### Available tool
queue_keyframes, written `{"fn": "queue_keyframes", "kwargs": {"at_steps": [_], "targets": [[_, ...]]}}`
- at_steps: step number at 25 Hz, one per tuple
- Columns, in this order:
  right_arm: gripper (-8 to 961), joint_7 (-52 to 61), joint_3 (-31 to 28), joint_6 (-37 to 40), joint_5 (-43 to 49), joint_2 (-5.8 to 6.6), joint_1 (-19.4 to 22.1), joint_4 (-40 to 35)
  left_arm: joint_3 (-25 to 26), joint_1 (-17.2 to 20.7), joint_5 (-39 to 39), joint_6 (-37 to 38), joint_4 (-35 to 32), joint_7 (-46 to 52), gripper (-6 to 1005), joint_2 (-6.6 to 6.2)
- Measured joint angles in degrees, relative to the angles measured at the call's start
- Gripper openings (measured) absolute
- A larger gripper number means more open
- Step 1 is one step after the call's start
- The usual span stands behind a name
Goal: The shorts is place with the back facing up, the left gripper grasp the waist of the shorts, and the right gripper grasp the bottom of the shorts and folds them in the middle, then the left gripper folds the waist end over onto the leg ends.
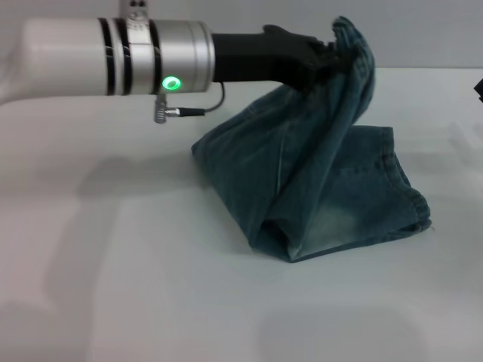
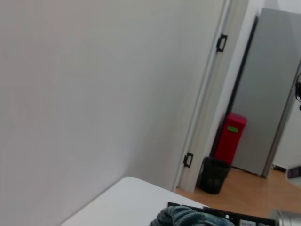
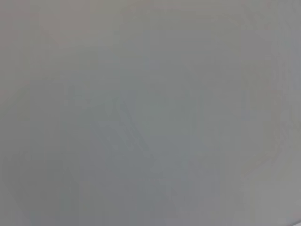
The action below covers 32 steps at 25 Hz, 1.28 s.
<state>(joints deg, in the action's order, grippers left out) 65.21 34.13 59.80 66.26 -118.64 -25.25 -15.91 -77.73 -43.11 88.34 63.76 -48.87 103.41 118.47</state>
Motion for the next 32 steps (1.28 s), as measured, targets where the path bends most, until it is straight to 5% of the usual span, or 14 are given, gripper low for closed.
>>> {"fn": "queue_keyframes", "kwargs": {"at_steps": [9, 17, 32], "targets": [[559, 0.0, -0.4, -0.1, -0.1, -0.01, 0.0, 0.2, -11.5, 0.1, -6.9, -5.7, 0.3, -1.7, 153, 0.21], [559, -0.1, -0.4, -0.2, -0.1, -0.01, -0.1, 0.4, -14.9, 0.9, -10.1, -7.8, -0.4, -3.0, 163, 0.26], [559, -0.1, 0.1, 1.3, 0.1, 0.01, -0.6, 0.0, -13.5, 4.4, -18.3, -8.4, -0.4, -8.4, 743, -0.05]]}}
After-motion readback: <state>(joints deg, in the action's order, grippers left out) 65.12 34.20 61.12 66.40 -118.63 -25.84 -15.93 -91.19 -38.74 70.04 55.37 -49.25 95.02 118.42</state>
